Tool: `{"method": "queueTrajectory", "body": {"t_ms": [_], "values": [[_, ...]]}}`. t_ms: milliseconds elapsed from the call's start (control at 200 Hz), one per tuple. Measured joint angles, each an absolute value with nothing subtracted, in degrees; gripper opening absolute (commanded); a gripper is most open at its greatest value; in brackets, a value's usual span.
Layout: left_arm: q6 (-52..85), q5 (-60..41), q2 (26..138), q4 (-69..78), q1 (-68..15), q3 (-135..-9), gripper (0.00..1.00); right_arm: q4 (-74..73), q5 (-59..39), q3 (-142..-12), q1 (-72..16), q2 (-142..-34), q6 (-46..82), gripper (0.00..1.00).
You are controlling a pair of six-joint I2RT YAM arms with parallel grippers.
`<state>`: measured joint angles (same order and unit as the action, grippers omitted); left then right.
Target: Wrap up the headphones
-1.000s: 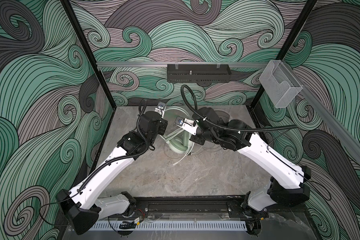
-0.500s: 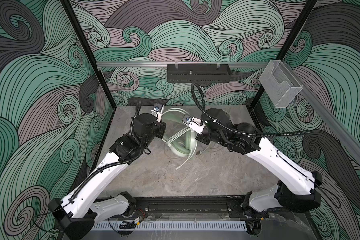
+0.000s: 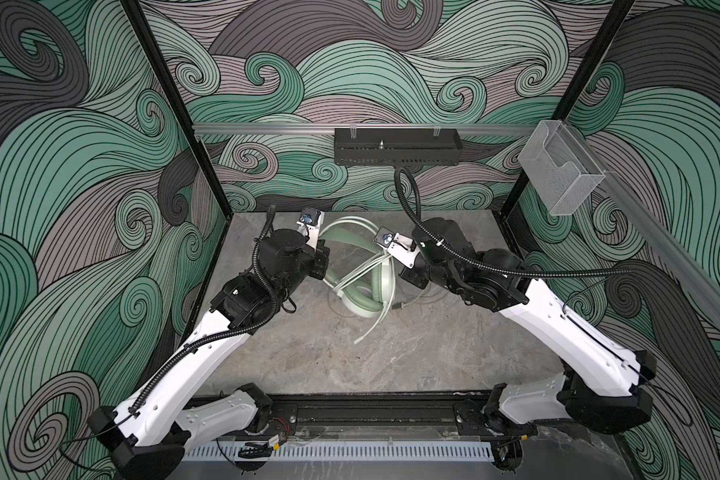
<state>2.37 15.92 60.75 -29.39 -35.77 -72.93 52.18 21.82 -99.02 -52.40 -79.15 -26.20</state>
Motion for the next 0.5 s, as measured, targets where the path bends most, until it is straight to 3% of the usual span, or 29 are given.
{"method": "queueTrajectory", "body": {"t_ms": [180,500], "values": [[2.81,14.33,60.42,-33.10,-35.75,-72.97,0.00,47.31,20.01,-93.84,-50.00,-74.48,-24.99,0.15],[5.56,9.23,60.14,-37.52,-35.75,-78.37,0.00,37.41,11.29,-84.53,-44.82,-69.47,-21.45,0.14]]}}
